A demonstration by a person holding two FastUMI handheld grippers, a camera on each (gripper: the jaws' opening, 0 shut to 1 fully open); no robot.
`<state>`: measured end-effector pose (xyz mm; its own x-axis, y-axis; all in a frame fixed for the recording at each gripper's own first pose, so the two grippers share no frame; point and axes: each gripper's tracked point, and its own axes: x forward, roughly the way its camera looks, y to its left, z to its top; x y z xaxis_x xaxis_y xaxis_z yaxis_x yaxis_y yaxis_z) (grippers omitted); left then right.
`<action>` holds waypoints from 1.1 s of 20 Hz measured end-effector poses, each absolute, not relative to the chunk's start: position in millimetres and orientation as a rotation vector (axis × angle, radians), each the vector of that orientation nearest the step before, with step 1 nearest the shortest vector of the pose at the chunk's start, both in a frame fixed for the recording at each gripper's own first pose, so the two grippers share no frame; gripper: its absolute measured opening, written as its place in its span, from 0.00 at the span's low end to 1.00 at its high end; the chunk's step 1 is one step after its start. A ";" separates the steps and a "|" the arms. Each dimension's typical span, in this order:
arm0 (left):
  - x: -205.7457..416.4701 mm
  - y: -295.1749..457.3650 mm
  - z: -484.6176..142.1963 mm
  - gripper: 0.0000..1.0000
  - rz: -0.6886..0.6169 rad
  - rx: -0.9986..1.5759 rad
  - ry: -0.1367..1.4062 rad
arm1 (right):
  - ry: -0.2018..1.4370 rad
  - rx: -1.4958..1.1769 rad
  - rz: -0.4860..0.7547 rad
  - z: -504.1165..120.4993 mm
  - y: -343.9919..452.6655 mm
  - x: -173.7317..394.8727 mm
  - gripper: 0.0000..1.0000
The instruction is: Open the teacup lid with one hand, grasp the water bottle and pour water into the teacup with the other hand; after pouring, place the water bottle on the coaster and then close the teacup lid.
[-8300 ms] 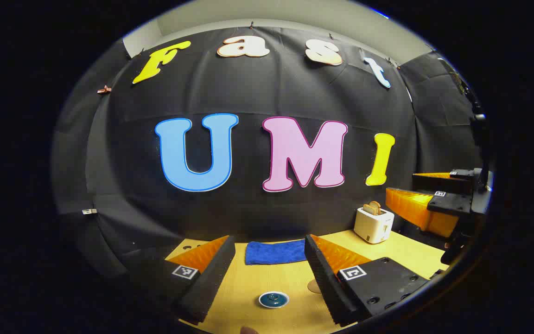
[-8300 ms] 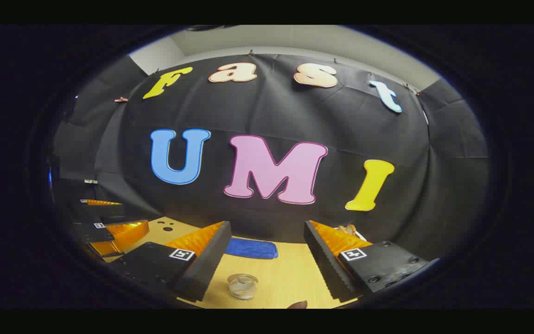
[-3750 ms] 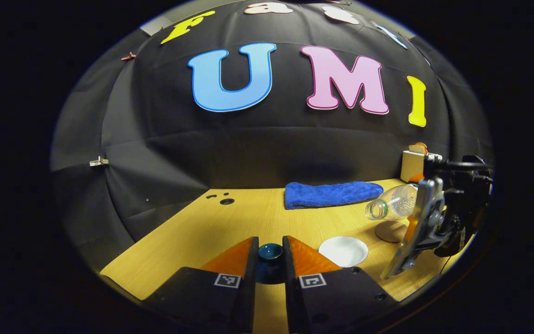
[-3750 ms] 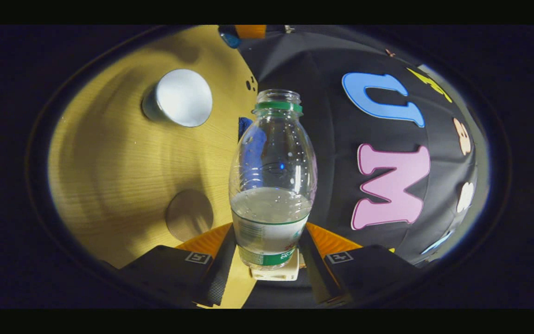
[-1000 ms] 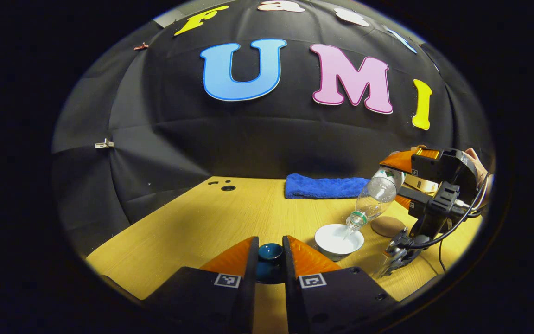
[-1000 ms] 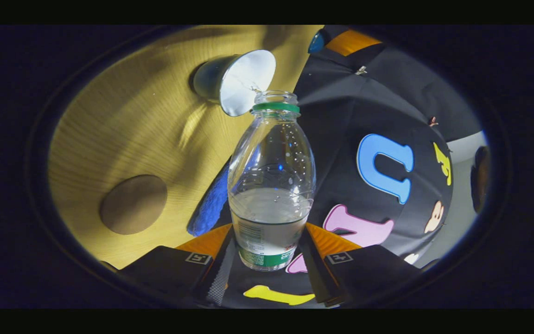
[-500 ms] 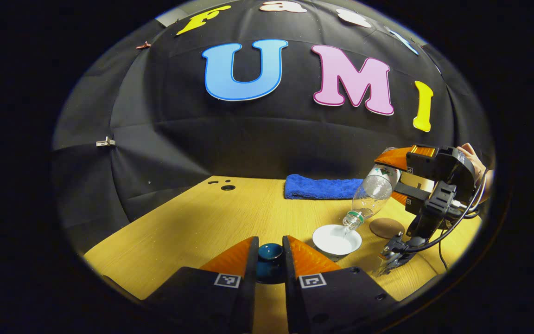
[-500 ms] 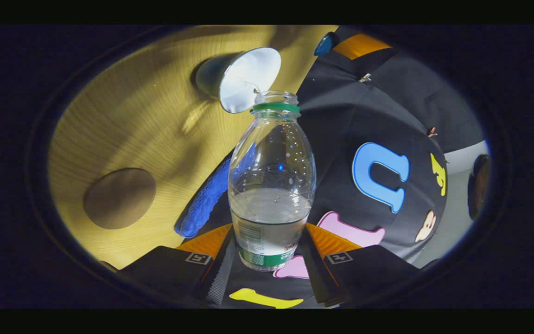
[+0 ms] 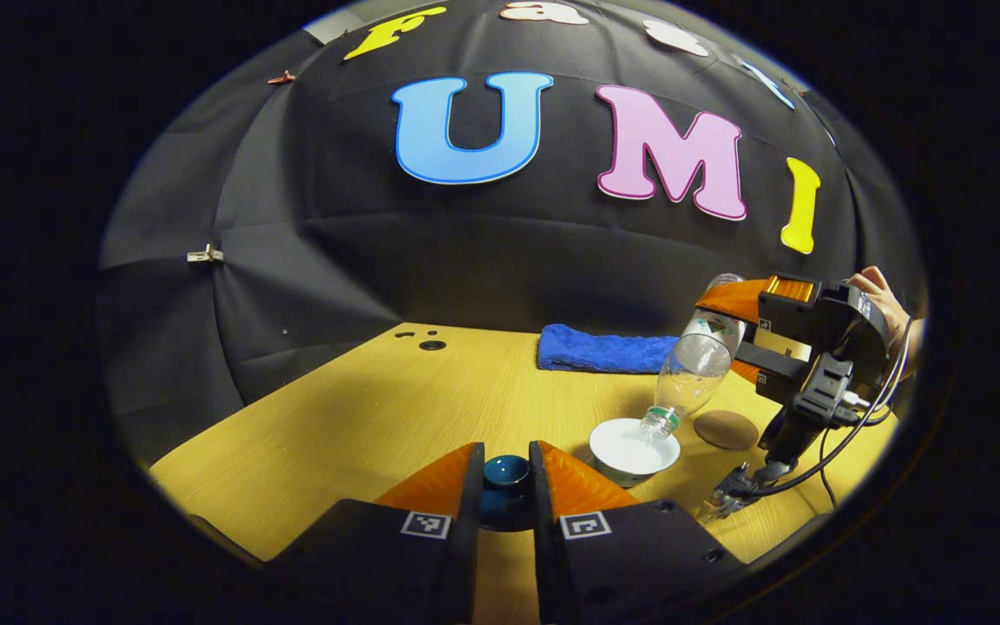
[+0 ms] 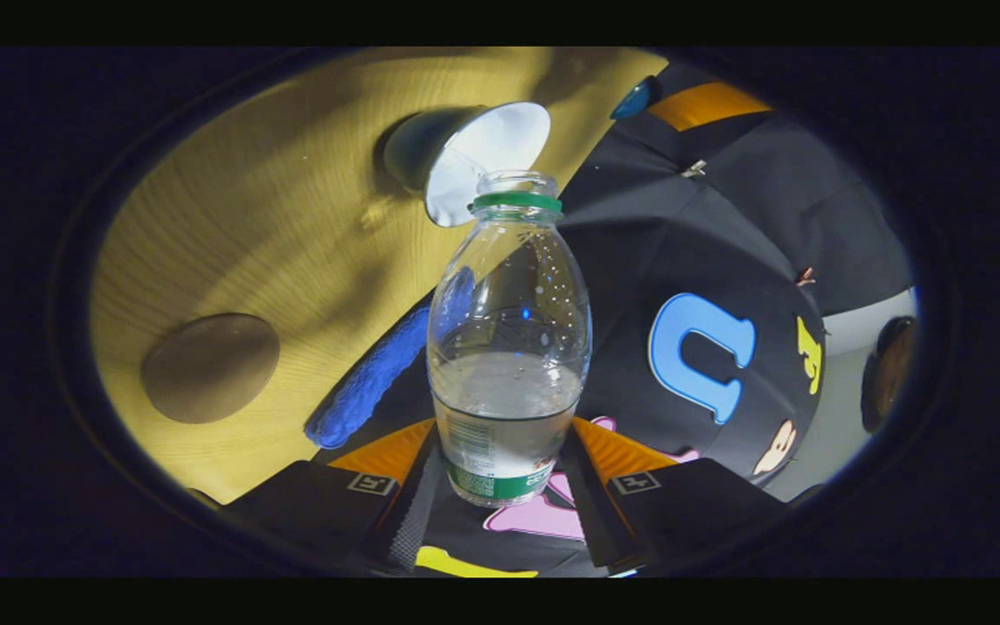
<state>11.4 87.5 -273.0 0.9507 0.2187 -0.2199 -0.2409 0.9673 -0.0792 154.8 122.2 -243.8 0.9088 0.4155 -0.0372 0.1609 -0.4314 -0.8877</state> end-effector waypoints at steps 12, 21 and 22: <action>6.5 89.8 -266.2 0.31 0.247 -0.097 0.210 | -0.211 -1.783 0.356 -264.6 105.9 158.0 0.72; 21.2 78.7 -262.3 0.31 0.228 -0.088 0.221 | 0.065 -1.145 0.433 -290.3 108.3 141.4 0.75; 23.1 78.0 -260.9 0.31 0.227 -0.090 0.221 | 0.099 -1.066 0.438 -295.7 107.7 138.3 0.75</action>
